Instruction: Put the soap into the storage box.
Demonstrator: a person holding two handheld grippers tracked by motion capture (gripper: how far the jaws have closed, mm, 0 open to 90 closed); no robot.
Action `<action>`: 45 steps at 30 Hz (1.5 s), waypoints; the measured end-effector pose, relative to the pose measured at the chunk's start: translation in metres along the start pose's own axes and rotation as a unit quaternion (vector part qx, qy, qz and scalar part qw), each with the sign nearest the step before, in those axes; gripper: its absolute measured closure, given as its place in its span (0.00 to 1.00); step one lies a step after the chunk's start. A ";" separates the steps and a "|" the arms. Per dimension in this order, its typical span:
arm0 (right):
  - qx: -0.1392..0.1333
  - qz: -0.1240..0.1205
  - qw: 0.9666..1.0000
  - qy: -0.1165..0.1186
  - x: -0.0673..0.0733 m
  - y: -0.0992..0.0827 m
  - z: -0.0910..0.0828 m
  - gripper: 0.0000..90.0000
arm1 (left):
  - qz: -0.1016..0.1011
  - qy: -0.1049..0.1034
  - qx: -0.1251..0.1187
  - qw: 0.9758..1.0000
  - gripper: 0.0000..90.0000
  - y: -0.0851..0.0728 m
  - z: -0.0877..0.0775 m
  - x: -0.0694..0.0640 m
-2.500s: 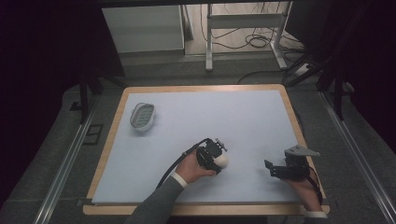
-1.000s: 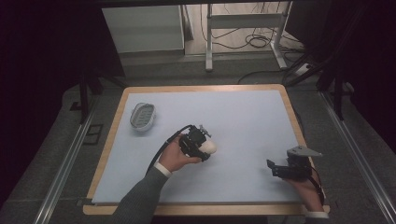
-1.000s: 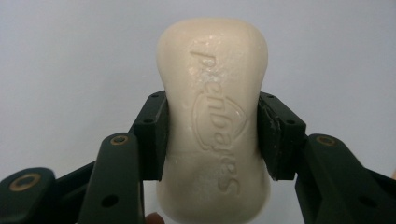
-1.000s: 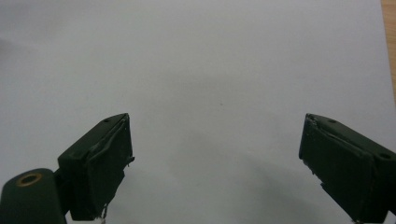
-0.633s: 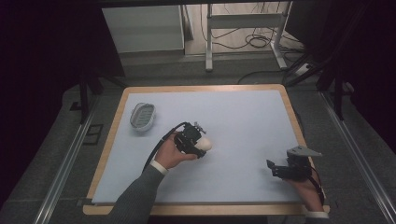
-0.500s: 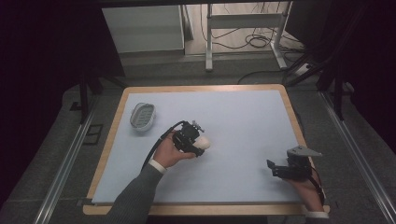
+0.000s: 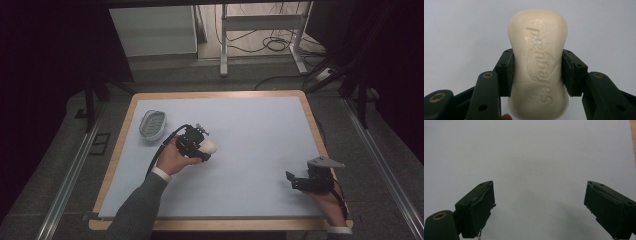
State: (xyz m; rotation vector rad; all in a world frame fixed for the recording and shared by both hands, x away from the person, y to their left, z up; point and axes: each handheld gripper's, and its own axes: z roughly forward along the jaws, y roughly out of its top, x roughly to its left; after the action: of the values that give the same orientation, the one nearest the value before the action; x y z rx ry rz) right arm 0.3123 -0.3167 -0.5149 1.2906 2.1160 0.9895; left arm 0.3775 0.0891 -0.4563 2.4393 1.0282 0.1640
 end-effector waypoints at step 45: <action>0.003 0.002 1.000 -0.001 -0.002 -0.001 0.001 0.11 | -0.048 0.060 -0.007 0.997 0.55 -0.004 -0.047 0.060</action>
State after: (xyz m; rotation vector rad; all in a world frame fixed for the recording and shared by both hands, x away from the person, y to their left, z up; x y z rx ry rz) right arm 0.3133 -0.3181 -0.5166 1.2995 2.1178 0.9831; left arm 0.4038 0.1518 -0.4215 2.3860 1.1905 0.2876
